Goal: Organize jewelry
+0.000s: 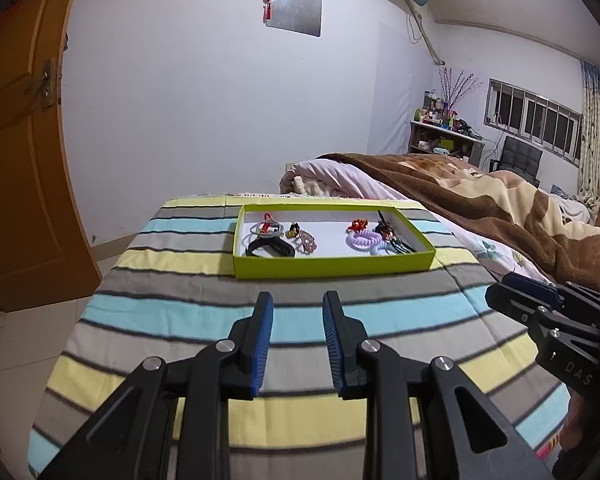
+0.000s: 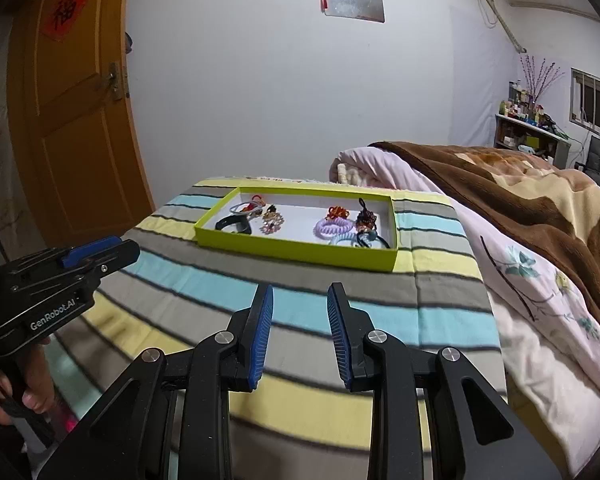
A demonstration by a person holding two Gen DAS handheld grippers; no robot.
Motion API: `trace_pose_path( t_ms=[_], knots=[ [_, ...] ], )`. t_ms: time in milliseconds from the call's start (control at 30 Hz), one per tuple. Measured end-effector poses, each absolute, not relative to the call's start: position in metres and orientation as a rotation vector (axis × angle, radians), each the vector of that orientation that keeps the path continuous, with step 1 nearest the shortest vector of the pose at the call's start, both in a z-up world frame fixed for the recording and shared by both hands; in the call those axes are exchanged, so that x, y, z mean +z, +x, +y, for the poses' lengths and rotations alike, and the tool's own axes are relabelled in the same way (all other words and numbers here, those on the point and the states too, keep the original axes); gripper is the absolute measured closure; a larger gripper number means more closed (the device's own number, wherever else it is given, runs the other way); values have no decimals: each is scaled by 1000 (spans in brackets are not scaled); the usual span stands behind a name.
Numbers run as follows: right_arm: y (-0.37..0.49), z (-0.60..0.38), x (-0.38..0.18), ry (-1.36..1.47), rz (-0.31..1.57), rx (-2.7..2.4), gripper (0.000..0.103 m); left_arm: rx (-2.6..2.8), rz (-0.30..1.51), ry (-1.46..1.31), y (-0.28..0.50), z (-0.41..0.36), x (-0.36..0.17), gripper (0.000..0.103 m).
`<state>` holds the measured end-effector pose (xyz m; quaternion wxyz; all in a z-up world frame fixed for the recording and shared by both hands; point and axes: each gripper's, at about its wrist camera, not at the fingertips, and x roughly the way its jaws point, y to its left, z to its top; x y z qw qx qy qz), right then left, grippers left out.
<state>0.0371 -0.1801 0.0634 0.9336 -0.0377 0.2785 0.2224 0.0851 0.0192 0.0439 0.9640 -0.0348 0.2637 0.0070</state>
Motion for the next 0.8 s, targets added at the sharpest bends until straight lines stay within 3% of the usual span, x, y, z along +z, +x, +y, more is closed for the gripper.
trace_pose_path(
  t_ms=[800],
  knots=[
    [-27, -193, 53, -97, 548, 405, 74, 66, 558, -90, 21, 16, 21, 76]
  ],
)
